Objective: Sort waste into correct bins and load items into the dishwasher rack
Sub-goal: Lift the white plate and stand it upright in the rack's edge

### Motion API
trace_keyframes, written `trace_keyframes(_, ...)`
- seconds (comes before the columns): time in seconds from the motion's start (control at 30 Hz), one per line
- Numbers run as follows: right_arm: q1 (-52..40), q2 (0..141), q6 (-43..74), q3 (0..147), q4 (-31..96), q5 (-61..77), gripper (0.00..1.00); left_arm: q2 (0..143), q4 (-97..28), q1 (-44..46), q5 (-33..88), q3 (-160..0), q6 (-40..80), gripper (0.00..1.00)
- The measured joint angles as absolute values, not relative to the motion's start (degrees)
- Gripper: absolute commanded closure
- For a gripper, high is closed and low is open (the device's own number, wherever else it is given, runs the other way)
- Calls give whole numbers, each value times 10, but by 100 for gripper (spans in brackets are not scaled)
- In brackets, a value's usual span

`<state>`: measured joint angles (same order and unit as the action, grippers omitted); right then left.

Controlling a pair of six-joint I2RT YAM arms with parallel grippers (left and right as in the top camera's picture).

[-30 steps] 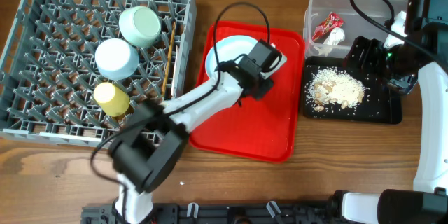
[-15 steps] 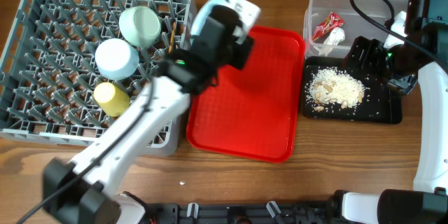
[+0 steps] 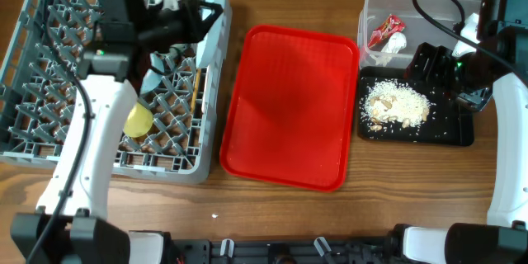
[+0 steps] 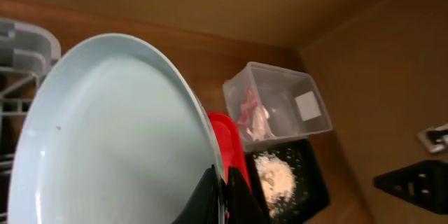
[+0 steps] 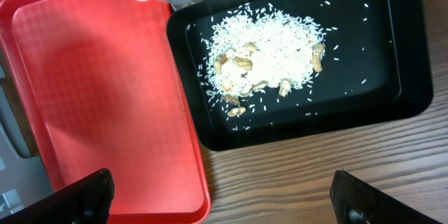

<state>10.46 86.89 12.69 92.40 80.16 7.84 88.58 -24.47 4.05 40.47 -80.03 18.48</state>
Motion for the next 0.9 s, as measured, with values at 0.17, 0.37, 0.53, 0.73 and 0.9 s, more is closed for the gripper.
trace_keyframes(0.17,105,869,127,924,802,78,0,931,-245,8,484,-800,203,96)
trace_keyframes(0.37,105,869,127,924,802,79,0,980,-251,-1,491,-800,211,96)
trace_keyframes(0.53,105,869,127,924,802,78,0,1000,-253,-1,451,-800,215,20)
trace_keyframes(0.73,105,869,127,924,802,78,0,1000,-250,-2,411,-800,218,0)
trace_keyframes(0.9,105,869,127,924,797,78,0,985,-250,-9,375,-800,213,0)
